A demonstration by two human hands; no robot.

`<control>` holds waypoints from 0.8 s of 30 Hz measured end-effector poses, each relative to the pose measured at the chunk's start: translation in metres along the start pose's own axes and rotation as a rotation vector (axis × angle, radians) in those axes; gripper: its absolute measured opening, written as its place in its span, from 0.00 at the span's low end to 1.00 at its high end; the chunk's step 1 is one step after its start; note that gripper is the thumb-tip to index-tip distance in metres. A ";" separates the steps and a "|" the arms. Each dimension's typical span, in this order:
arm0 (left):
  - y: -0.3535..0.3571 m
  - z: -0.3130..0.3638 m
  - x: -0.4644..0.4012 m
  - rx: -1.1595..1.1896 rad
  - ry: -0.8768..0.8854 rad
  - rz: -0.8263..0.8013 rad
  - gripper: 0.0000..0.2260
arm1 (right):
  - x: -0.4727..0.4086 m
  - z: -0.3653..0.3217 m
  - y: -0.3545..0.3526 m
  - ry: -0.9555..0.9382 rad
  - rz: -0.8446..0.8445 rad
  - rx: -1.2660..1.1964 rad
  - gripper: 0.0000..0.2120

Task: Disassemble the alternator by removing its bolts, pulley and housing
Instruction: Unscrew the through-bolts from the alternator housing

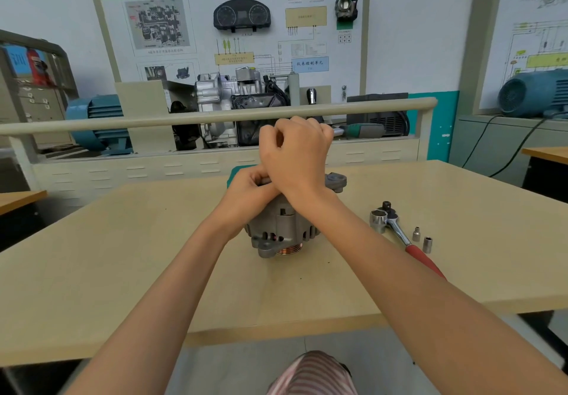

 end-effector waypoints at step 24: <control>0.002 0.001 -0.001 0.093 -0.024 -0.080 0.08 | -0.011 0.026 0.001 0.350 -0.035 -0.858 0.10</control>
Point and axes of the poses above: each hand's wrist, its own x-axis away from the middle knuckle, its own y-axis out of the palm, z = x × y, the point moved 4 cm from there along -x, towards the middle knuckle, and after that the axes turned 13 degrees about -y, right-handed, at the moved point
